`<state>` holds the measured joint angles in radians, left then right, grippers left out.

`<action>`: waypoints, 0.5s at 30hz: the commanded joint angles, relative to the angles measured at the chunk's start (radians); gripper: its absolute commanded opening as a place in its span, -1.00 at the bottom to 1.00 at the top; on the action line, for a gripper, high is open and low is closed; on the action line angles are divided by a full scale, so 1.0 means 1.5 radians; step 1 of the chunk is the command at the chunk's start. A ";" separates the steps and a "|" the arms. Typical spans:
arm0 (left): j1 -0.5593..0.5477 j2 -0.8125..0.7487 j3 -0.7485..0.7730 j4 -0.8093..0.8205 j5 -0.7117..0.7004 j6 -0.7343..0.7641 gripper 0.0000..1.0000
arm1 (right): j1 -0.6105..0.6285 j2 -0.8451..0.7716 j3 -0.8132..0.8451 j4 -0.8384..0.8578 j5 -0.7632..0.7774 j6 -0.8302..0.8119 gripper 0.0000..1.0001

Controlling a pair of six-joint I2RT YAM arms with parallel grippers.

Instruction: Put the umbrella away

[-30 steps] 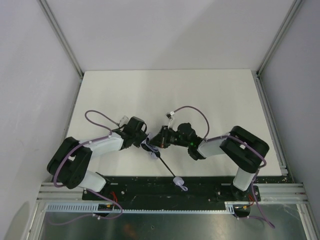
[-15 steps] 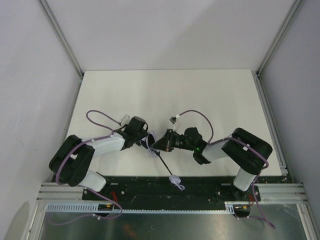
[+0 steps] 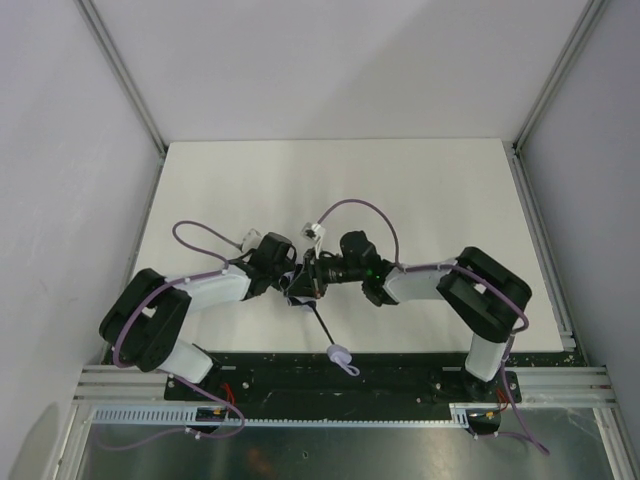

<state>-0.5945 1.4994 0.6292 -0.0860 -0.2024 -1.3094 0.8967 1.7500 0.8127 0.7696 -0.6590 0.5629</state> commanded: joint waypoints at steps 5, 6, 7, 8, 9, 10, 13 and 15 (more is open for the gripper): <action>-0.008 0.046 -0.047 -0.088 -0.077 0.014 -1.00 | 0.032 0.073 0.130 -0.085 -0.020 -0.164 -1.00; -0.008 0.040 -0.049 -0.088 -0.075 0.016 -1.00 | 0.033 0.076 0.132 -0.103 0.003 -0.185 -1.00; -0.008 0.034 -0.050 -0.088 -0.073 0.017 -1.00 | 0.036 0.077 0.133 -0.122 0.035 -0.204 -1.00; -0.008 0.030 -0.050 -0.088 -0.069 0.019 -1.00 | 0.040 0.076 0.134 -0.138 0.072 -0.224 -1.00; -0.008 0.026 -0.050 -0.088 -0.063 0.022 -1.00 | 0.045 0.076 0.134 -0.151 0.114 -0.243 -1.00; -0.008 0.023 -0.050 -0.089 -0.056 0.025 -1.00 | 0.052 0.077 0.134 -0.158 0.164 -0.259 -1.00; -0.009 0.022 -0.050 -0.090 -0.023 0.030 -1.00 | 0.078 0.088 0.133 -0.159 0.324 -0.310 -1.00; -0.009 0.023 -0.051 -0.091 -0.008 0.036 -1.00 | 0.092 0.095 0.133 -0.155 0.449 -0.332 -1.00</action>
<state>-0.5861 1.4818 0.6056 -0.0349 -0.2848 -1.2808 0.9661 1.8568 0.9722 0.5339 -0.3946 0.2279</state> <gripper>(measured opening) 0.383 0.009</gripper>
